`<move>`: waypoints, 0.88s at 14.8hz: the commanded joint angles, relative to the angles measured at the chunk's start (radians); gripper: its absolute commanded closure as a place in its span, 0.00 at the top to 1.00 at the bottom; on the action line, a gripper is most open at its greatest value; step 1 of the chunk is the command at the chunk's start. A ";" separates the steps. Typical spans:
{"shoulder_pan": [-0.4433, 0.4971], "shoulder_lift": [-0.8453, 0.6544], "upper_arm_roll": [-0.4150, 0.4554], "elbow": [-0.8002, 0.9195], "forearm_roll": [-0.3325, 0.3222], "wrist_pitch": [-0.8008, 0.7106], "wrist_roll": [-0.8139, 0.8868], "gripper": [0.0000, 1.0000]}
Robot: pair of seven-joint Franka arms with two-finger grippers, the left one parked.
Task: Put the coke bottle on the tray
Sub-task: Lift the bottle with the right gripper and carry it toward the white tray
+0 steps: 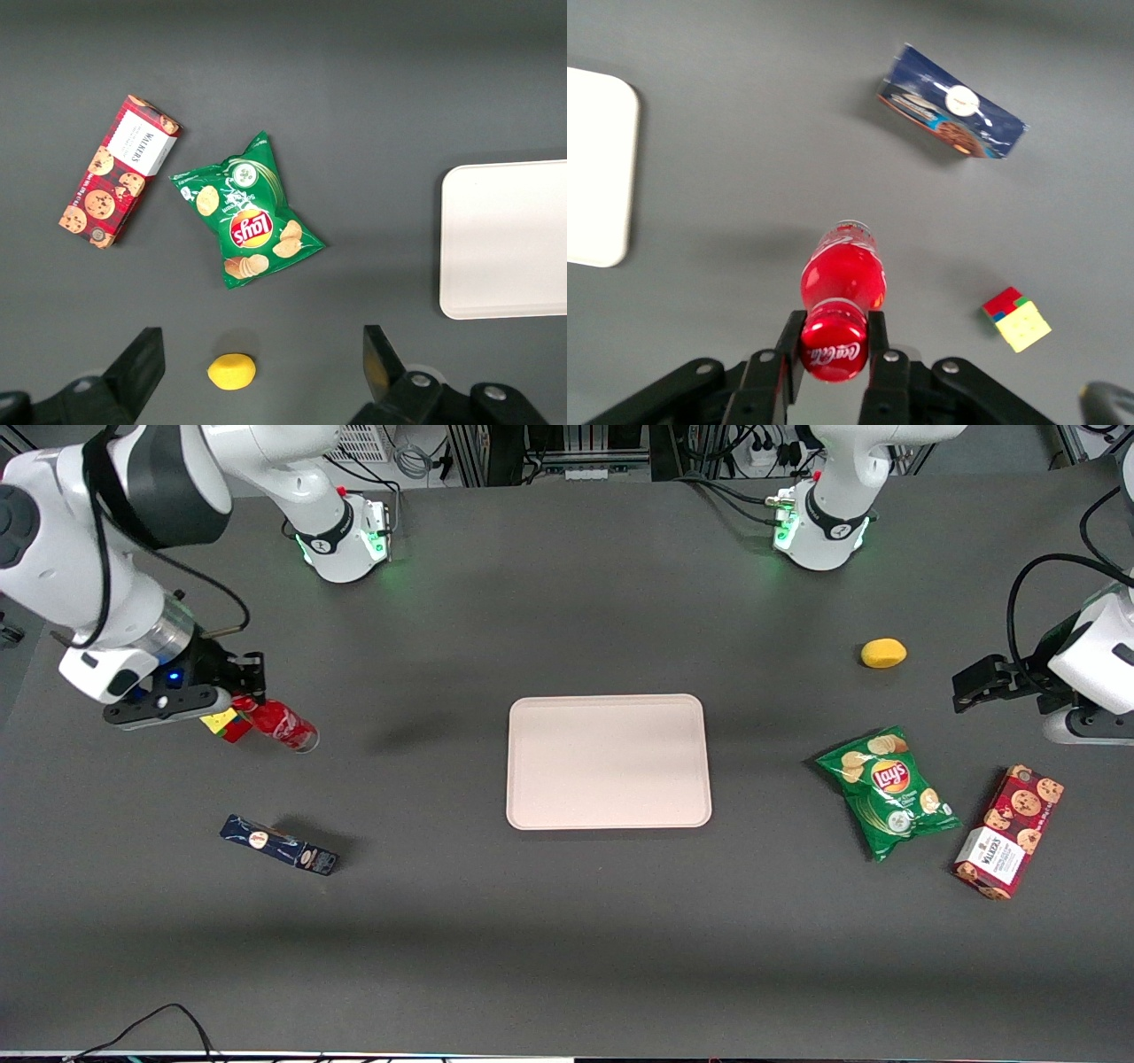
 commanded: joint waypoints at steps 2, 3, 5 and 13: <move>0.008 0.081 0.148 0.166 0.074 -0.074 0.221 0.00; 0.011 0.100 0.185 0.191 0.079 -0.074 0.280 0.00; 0.013 0.147 0.264 0.241 0.079 -0.074 0.396 0.00; 0.068 0.379 0.403 0.352 0.068 0.016 0.677 0.00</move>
